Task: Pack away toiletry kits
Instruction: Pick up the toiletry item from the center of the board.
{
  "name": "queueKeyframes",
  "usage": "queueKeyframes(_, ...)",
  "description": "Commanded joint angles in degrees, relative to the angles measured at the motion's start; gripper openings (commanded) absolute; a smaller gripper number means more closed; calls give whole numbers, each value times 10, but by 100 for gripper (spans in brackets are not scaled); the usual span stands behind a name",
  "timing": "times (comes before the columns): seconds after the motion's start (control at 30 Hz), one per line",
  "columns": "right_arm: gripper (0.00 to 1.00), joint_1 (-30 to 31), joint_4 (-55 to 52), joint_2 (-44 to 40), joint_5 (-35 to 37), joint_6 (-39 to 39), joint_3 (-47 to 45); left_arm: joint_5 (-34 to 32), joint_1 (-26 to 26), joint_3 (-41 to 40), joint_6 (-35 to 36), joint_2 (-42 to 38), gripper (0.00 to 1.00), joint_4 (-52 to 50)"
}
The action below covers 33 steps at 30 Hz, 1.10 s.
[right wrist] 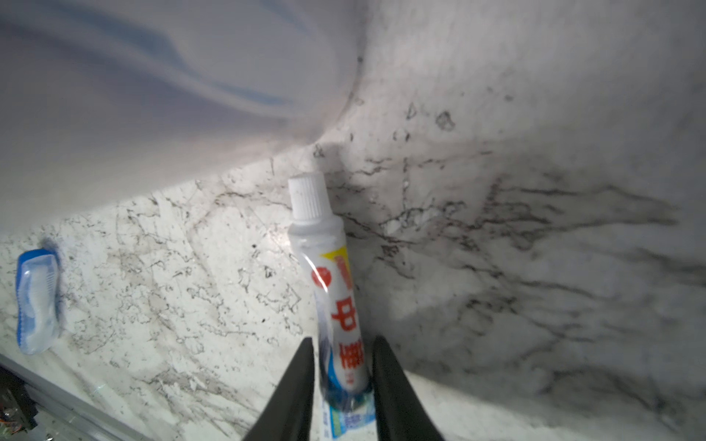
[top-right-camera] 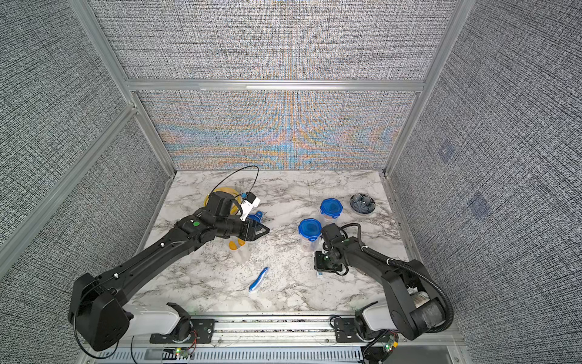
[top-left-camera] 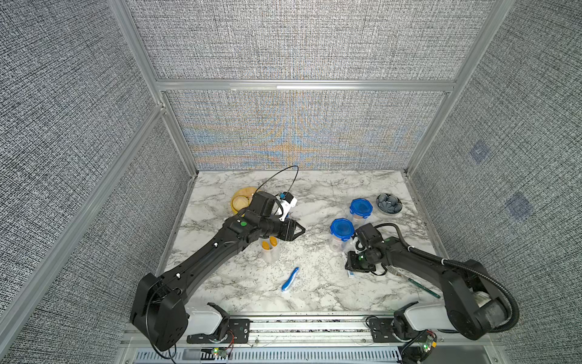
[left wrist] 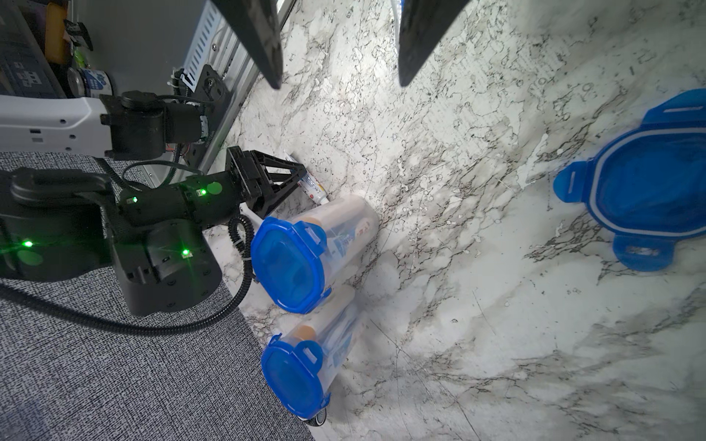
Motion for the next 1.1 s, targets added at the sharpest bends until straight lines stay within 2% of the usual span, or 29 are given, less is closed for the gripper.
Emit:
queueKeyframes(0.0, 22, 10, -3, 0, 41, 17, -14, -9, 0, 3, 8, -5, 48, -1)
queueKeyframes(0.2, 13, 21, -37, -69, 56, 42, -18, -48, 2, 1, 4, -16, 46, -17)
queueKeyframes(0.3, 10, 34, -70, -122, 57, 61, -9, -83, 4, 0, -33, -23, 45, -23)
queueKeyframes(0.47, 8, 100, -106, -229, 75, 81, 26, -135, 9, -1, -34, -48, 45, -40)
queueKeyframes(0.6, 8, 151, -55, -268, 99, 36, 88, -180, 31, -6, -40, -79, 45, -86)
queueKeyframes(0.7, 7, 178, 42, -234, 83, -10, 118, -171, 69, -27, -48, -106, 45, -110)
queueKeyframes(0.83, 7, 206, 230, -133, -6, -63, 164, -159, 129, -53, -46, -150, 44, -156)
queueKeyframes(0.97, 7, 250, 310, -31, -35, -126, 248, -167, 153, -67, -40, -195, 45, -185)
queueKeyframes(1.07, 7, 260, 350, 36, -55, -126, 285, -161, 173, -78, -36, -210, 45, -194)
